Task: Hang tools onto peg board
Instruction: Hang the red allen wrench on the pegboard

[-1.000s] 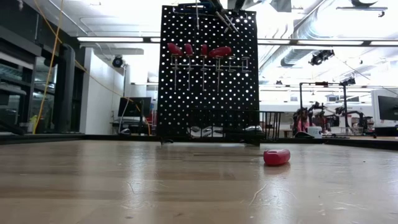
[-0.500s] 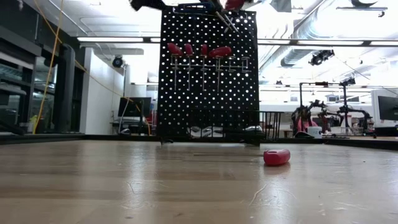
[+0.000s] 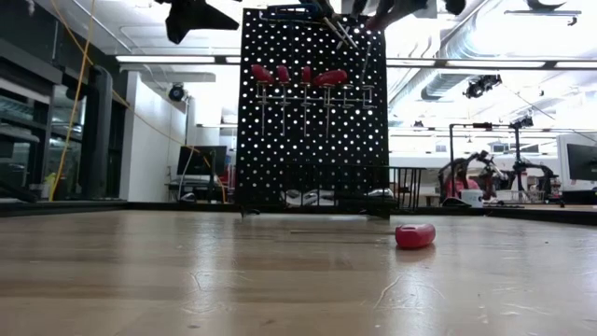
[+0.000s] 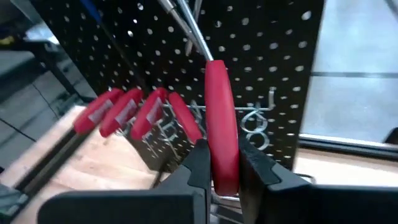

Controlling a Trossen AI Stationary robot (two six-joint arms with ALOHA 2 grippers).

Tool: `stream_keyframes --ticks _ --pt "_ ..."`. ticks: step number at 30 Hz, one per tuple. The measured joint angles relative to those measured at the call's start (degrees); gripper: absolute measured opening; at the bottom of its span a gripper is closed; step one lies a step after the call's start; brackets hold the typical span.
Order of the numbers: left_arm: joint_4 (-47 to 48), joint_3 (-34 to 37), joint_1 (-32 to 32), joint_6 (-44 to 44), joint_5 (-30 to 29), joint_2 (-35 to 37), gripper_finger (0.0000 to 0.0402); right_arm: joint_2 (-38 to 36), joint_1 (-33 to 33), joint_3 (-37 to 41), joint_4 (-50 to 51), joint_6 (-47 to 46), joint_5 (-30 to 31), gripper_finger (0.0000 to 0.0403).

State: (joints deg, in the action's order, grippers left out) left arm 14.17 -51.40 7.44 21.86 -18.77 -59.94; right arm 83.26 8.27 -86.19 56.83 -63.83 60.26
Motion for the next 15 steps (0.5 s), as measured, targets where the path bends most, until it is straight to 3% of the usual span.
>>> stream_keyframes --ticks 8,15 --pt "-1.65 0.00 0.00 -0.96 -0.01 -0.04 0.0218 0.34 -5.56 -0.50 -6.84 5.95 -0.56 0.0032" --pt "-1.65 0.00 0.00 -1.00 -0.01 -0.04 0.0218 0.33 -10.70 -1.11 -15.92 20.00 -6.07 0.0032"
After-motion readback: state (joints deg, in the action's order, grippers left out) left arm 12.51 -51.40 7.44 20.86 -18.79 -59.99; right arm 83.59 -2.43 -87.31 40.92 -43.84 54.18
